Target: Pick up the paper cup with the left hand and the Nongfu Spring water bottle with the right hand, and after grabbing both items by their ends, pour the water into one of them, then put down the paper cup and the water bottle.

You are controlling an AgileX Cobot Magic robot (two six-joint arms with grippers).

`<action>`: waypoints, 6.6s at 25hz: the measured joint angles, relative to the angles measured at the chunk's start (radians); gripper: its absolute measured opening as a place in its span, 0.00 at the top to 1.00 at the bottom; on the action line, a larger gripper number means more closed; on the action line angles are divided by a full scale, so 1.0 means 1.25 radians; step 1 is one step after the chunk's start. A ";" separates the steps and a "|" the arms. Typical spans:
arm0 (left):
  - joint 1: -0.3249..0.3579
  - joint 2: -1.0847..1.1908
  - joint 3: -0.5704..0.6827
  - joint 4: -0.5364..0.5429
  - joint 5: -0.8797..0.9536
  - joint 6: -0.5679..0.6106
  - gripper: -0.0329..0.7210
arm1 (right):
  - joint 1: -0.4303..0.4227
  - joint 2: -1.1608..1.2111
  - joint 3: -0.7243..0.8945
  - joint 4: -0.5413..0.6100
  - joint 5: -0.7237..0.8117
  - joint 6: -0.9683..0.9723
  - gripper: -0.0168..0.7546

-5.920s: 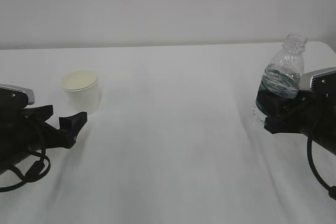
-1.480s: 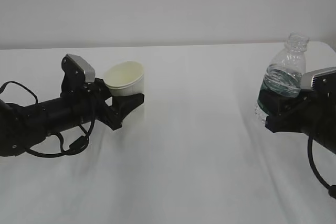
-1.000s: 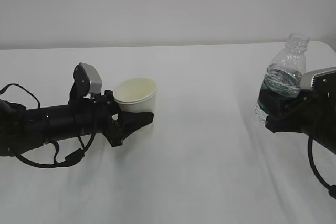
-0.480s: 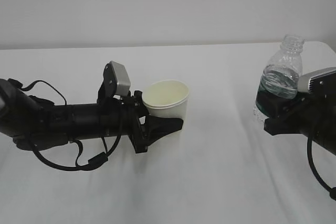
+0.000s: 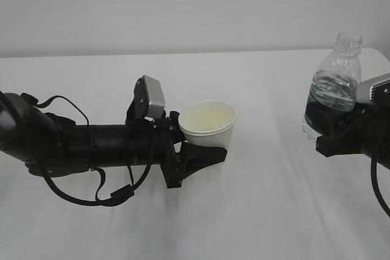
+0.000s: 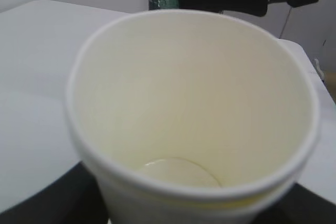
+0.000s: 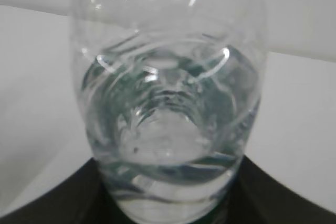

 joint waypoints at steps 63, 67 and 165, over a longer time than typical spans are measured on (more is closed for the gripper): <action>-0.142 0.032 -0.143 0.105 0.069 -0.143 0.36 | 0.000 -0.139 0.001 0.091 0.226 -0.419 0.49; -0.142 0.032 -0.143 0.096 0.074 -0.144 0.36 | 0.000 -0.139 0.001 0.092 0.226 -0.458 0.49; -0.163 0.043 -0.159 0.111 0.126 -0.182 0.36 | 0.000 -0.185 0.001 0.071 0.205 -1.093 0.49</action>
